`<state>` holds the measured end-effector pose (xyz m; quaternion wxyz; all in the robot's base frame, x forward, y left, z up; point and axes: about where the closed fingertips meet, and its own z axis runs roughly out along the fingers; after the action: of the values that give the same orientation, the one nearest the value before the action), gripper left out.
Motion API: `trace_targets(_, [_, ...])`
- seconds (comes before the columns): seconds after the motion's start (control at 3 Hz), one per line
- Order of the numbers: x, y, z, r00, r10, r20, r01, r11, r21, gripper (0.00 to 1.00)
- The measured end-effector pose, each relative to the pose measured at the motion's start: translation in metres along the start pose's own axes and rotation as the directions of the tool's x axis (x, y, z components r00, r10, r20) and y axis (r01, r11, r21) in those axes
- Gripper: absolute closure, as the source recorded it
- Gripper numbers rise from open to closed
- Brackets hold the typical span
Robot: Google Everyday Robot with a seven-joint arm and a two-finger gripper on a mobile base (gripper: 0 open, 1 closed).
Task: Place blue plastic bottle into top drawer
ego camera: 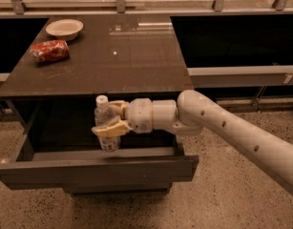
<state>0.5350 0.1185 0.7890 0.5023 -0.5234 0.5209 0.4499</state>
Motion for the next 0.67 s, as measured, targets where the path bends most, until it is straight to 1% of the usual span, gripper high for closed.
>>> trace_targets(0.33, [0.022, 0.004, -0.022, 1.0, 0.012, 0.006, -0.012, 0.9994, 0.032, 1.0])
trace_targets(0.67, [0.026, -0.004, -0.045, 0.999, 0.006, -0.034, -0.006, 0.9999, -0.013, 1.0])
